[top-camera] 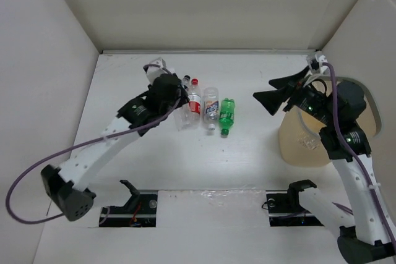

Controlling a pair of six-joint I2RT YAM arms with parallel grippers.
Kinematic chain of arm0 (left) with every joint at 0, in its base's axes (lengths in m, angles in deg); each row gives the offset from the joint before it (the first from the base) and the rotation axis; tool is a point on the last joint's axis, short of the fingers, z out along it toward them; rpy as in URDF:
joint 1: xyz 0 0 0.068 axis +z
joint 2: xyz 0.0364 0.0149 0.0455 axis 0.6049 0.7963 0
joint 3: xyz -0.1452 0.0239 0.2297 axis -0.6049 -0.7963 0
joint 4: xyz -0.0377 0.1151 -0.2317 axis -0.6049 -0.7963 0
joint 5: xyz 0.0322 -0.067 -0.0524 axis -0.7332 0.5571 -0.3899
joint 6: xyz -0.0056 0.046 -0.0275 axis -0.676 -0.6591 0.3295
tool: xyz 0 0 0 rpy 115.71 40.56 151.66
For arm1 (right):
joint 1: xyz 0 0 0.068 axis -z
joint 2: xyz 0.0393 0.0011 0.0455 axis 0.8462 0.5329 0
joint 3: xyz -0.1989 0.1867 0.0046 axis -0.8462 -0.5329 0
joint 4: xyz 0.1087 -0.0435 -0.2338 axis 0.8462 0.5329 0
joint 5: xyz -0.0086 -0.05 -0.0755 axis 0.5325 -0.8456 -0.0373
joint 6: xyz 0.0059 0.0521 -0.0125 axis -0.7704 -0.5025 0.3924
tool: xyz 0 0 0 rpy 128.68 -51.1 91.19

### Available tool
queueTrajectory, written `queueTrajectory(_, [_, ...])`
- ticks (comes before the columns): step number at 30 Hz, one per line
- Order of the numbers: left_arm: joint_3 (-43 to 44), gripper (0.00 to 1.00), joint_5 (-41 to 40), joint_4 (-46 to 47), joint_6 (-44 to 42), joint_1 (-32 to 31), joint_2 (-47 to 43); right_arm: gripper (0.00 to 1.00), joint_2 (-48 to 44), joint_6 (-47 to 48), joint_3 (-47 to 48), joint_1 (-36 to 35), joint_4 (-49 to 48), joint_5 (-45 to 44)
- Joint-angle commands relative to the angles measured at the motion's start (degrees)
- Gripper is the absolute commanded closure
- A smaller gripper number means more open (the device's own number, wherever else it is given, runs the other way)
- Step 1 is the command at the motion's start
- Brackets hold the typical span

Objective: Put the plastic bottles in the bin

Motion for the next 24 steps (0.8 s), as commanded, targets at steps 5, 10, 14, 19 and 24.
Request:
queueTrajectory(5, [8.85, 1.0, 8.36, 19.5, -14.69, -1.24, -8.64, 0.0, 8.83, -0.49, 2.2, -11.63, -14.22, 8.81])
queueTrajectory(10, [13.25, 1.0, 21.55, 31.72, -19.19, -1.24, -8.64, 0.0, 14.2, -1.71, 4.04, -18.49, -22.03, 10.63])
queueTrajectory(14, [15.46, 1.0, 26.82, 35.08, -21.03, -1.24, -6.88, 0.0, 16.84, -4.78, 4.58, -21.39, -28.8, 12.67])
queueTrajectory(19, [13.44, 1.0, 33.77, 41.05, -20.52, -1.24, -7.41, 0.0, 20.7, -8.21, 5.63, -23.86, -35.31, 12.06])
queueTrajectory(24, [11.41, 1.0, 39.31, 45.97, -18.4, -1.24, -7.41, 0.0, 25.18, -14.09, 7.04, -25.09, -42.76, 10.99])
